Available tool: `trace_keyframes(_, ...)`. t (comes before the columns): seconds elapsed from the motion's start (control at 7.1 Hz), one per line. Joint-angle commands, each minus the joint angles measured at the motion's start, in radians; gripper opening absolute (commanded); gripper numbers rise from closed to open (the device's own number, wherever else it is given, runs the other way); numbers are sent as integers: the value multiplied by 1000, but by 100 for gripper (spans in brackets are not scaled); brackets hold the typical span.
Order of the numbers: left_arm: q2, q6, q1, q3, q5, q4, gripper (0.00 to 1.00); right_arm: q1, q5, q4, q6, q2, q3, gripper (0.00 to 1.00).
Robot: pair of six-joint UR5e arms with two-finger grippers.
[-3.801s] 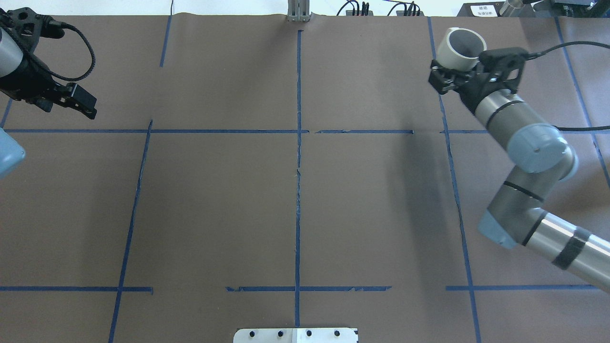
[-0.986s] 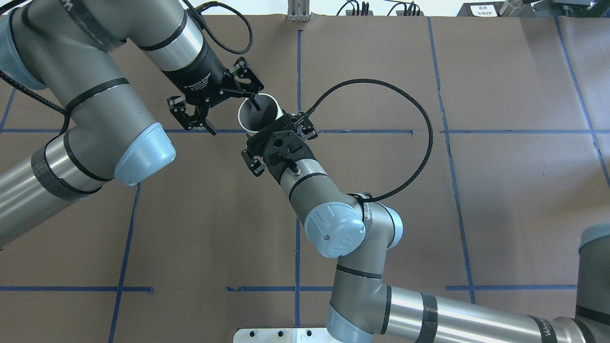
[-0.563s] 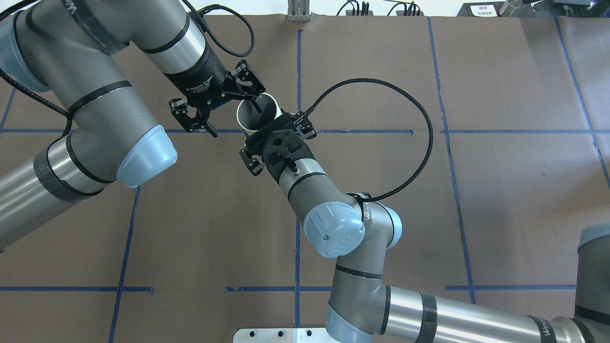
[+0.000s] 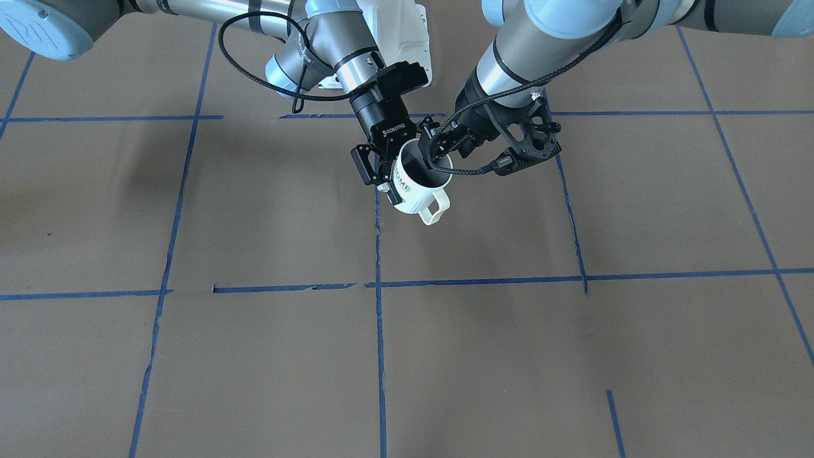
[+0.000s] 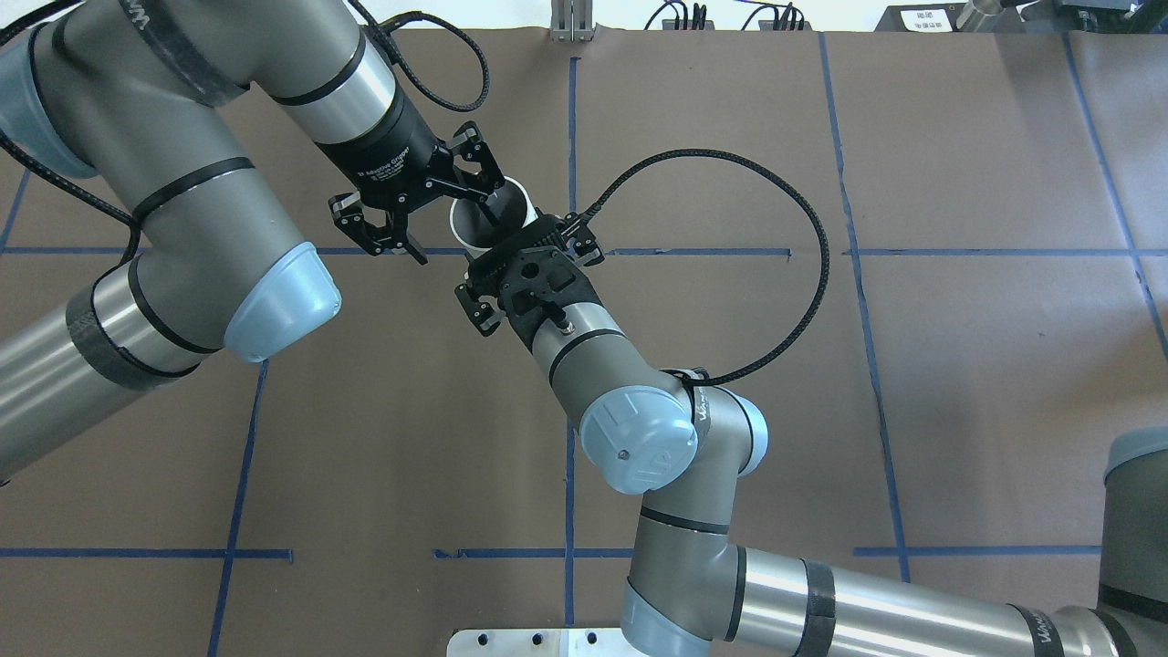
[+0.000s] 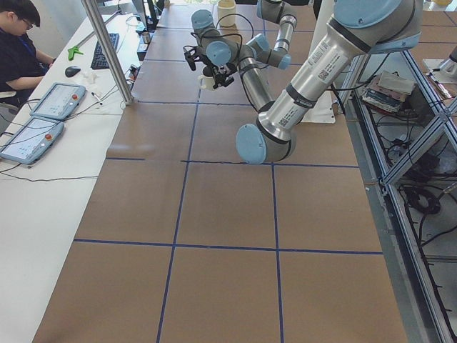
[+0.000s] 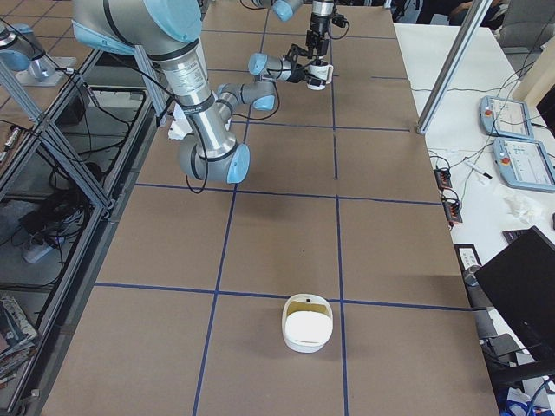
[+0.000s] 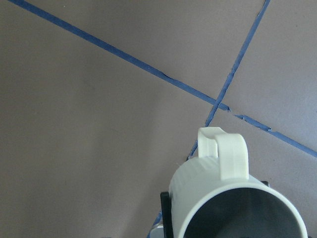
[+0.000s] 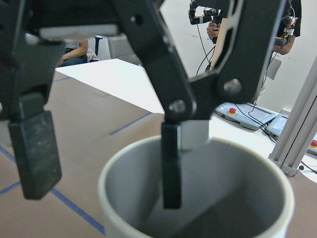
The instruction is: Left arm hands cup to right arm to dump lemon
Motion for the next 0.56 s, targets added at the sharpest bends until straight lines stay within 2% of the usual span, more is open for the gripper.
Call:
trace_keyframes(0.0,1,2,1,0,1,0,65,0,2,0,2,-1,0,12)
trace_keyframes(0.14,1,4,1,0,1,0,59,0,2,-5,0,-1,0,11)
trace_keyframes(0.42,1,4,7,0,3,0,59,0,2,-6,0,-3,0,11)
